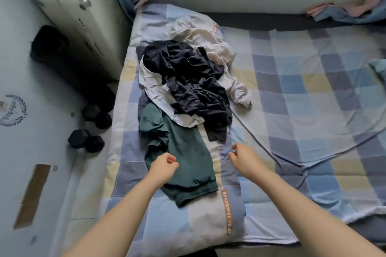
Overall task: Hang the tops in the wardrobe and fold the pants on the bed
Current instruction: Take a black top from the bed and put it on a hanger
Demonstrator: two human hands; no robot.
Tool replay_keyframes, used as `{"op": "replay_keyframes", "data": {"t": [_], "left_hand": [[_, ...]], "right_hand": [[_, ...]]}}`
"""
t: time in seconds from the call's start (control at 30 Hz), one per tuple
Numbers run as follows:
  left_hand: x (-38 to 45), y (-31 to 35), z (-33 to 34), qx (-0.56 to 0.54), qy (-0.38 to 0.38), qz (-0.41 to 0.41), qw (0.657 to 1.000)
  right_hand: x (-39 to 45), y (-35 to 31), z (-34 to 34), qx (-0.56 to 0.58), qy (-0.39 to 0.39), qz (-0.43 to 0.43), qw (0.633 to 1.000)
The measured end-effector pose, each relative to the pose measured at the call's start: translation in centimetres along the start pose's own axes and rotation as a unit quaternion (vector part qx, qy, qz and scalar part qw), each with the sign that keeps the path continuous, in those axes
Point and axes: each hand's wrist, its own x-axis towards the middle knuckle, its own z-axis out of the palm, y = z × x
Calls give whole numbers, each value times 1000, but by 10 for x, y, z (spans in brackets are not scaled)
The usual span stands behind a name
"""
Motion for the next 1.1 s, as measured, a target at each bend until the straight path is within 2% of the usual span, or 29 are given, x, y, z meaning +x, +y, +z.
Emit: {"op": "replay_keyframes", "data": {"t": [0.17,0.5,0.67,0.77,0.9,1.03,1.1], "left_hand": [[79,16,16,-29,13,42,999],[222,69,38,-118,9,94,989],[285,92,42,-225,30,98,969],[310,97,47,-287,42,56,955],[328,104,51,-361,102,8,927],[330,104,49,-288,110,-31,951],[319,102,49,-193,105,9,976]], "right_hand": [[98,2,11,-10,16,-11,1000],[241,31,41,-14,-38,-23,999],[290,29,47,86,-22,-24,996],[300,21,53,189,-34,-15,981],[273,8,58,287,8,-81,954],[227,2,58,349,-101,-170,916],[211,5,55,333,-131,-199,912]]}}
